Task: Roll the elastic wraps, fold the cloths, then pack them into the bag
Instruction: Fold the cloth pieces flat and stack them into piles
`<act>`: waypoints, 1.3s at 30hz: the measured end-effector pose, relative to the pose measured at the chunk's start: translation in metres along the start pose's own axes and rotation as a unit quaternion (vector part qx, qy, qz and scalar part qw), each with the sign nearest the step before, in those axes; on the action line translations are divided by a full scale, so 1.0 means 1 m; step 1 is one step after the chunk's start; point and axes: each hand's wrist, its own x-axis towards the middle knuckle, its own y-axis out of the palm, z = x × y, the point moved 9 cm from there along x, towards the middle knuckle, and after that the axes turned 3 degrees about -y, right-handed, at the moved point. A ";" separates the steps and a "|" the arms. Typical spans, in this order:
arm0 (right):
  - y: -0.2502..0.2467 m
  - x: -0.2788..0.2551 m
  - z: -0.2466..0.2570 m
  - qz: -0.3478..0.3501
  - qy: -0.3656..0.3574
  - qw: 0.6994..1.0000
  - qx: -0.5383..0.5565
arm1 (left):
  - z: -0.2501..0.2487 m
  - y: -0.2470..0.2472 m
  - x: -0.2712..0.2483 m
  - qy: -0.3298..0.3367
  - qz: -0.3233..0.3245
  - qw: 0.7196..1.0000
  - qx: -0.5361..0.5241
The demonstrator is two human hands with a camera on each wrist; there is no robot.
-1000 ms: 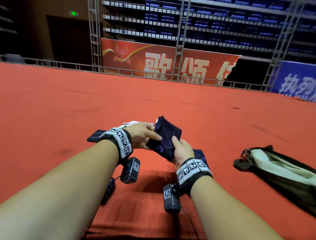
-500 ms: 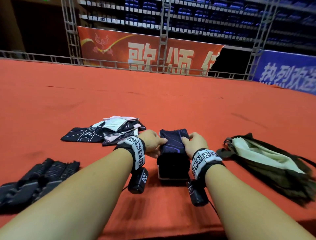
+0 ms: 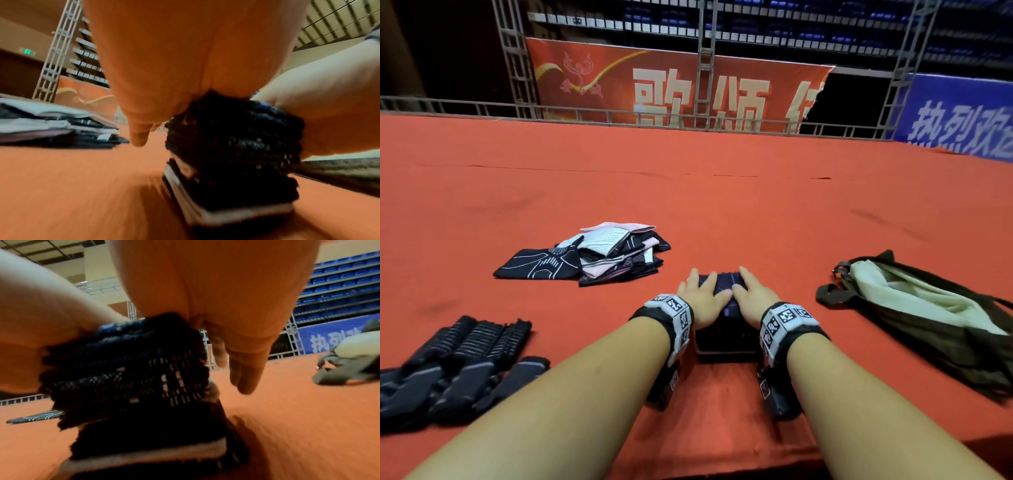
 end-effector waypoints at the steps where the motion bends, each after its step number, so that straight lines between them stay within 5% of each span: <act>1: 0.006 -0.001 -0.005 0.018 0.010 1.000 0.005 | 0.003 0.009 -0.001 -0.003 0.011 1.000 -0.020; 8: 0.026 0.003 -0.020 0.075 0.031 0.994 0.069 | 0.006 0.015 -0.005 0.005 0.038 0.995 -0.094; 12: 0.025 0.002 -0.032 0.049 0.073 0.983 0.160 | 0.014 0.010 0.002 -0.007 0.005 0.987 -0.160; 17: 0.048 0.026 -0.074 0.045 0.147 0.948 0.279 | 0.062 0.036 0.037 -0.139 0.001 0.905 -0.401; 21: 0.038 0.009 -0.041 0.085 0.087 0.941 0.315 | 0.066 0.067 0.073 -0.142 0.044 0.875 -0.462; 29: -0.007 0.001 -0.026 0.031 0.034 0.931 0.361 | 0.014 0.030 0.032 -0.117 0.015 0.828 -0.548; 36: -0.038 0.038 -0.055 -0.016 0.030 0.944 0.329 | -0.026 0.028 0.051 -0.087 0.012 0.855 -0.511; 39: -0.040 0.037 -0.081 -0.015 0.081 0.979 0.184 | -0.027 0.031 0.058 -0.095 -0.016 0.942 -0.321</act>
